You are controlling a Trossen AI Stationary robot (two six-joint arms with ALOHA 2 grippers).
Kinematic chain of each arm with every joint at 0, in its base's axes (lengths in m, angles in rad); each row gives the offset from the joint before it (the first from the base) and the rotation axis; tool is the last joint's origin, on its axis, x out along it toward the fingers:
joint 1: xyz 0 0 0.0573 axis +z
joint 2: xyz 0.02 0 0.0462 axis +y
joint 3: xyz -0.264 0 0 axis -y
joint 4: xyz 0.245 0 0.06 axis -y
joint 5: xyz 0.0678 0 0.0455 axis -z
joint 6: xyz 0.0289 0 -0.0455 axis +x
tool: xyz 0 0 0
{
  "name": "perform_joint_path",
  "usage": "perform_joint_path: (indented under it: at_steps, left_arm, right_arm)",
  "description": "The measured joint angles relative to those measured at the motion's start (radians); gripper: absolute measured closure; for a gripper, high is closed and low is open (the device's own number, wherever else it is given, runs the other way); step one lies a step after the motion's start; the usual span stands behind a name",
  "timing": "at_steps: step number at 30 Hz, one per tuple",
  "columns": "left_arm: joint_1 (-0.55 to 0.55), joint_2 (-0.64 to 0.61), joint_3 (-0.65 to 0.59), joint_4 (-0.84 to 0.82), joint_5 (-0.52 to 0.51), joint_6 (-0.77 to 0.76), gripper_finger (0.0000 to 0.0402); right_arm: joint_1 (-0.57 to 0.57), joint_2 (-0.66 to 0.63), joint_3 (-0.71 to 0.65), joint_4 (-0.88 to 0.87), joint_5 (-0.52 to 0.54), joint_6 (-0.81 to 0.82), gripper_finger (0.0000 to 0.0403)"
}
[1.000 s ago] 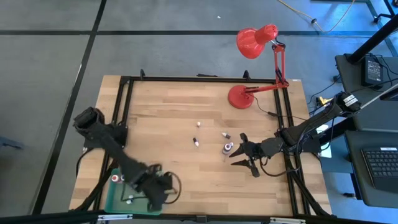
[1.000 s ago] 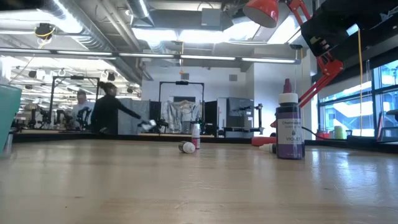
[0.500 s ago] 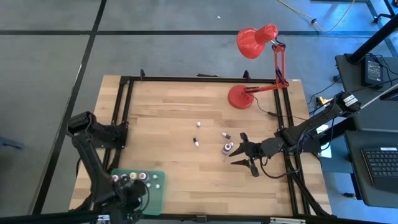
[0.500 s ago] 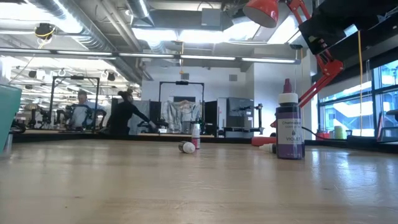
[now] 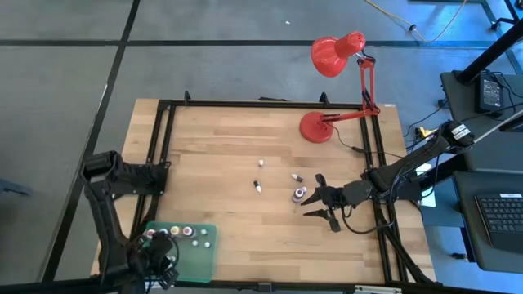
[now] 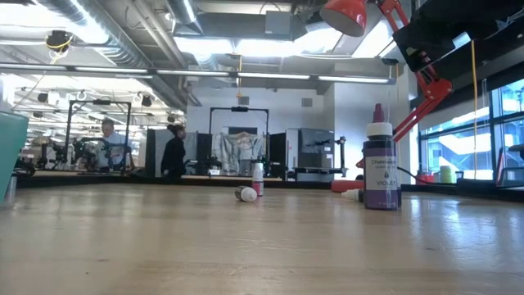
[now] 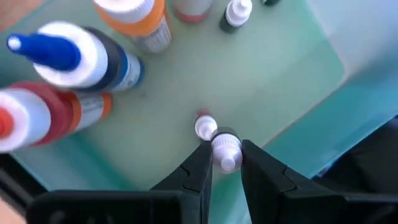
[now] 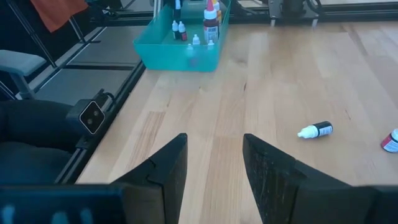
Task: Pick & Place food coloring
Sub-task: Put the black food coloring into the blue bin
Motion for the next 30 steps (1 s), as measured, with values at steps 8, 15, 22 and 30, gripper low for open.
perform_joint_path:
  at_steps: [8,15,22,30]
  left_arm:
    - [0.022,0.013,-0.001,-0.005,-0.02,0.143,0.0336]
    - [0.068,0.013,-0.002,-0.002,-0.033,0.29,0.0336]
    - [0.121,0.013,-0.002,0.049,-0.058,0.431,0.0336]
    - [0.185,0.023,-0.002,0.11,-0.037,0.611,0.0336]
  right_arm:
    - [0.0,0.0,0.0,0.009,0.007,0.0,0.0246]
    - [0.0,0.0,0.0,0.009,0.022,0.001,0.0246]
    - [0.0,0.0,0.0,0.009,0.022,0.0,0.0246]
    - [0.0,0.0,0.0,0.008,0.023,0.0,0.0246]
